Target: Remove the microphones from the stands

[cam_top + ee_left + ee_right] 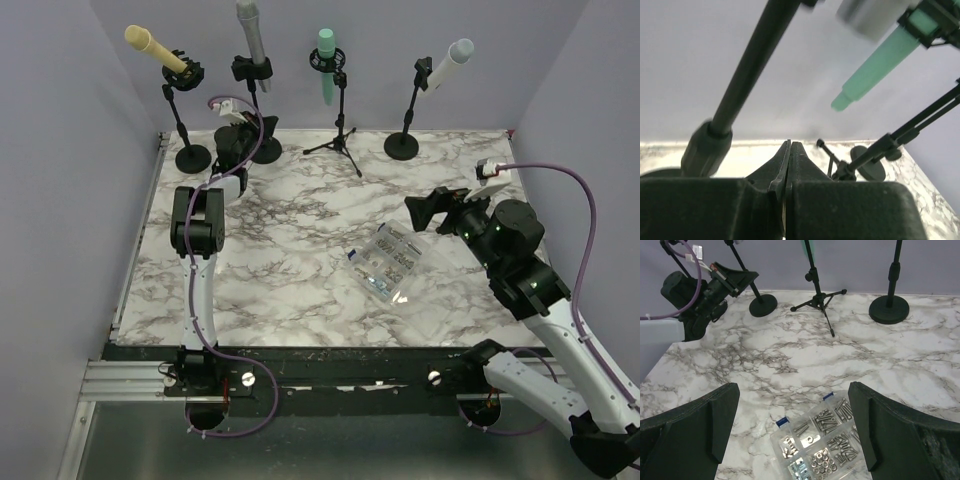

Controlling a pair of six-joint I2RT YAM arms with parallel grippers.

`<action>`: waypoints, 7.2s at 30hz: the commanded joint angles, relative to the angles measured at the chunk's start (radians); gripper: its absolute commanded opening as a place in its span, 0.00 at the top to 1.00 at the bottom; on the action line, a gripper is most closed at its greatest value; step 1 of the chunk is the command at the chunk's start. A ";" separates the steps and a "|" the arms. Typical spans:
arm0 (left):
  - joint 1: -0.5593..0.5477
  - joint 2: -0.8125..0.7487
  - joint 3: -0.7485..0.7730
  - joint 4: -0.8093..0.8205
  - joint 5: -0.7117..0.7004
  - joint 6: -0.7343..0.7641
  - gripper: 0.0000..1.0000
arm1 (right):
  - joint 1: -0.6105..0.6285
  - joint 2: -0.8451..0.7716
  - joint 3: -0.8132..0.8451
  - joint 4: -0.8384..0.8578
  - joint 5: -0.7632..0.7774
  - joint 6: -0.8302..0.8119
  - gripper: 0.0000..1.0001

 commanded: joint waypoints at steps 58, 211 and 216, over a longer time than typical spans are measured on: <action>0.003 0.074 0.208 -0.057 -0.086 -0.128 0.80 | -0.004 0.024 0.019 0.032 0.019 -0.006 0.00; -0.735 -1.989 -1.015 -1.283 -0.468 0.388 0.01 | 0.744 0.802 0.712 -0.067 0.654 -0.136 0.95; -0.564 -1.910 -0.972 -1.276 -0.282 0.410 0.01 | 0.735 0.788 0.697 -0.068 0.621 -0.128 0.97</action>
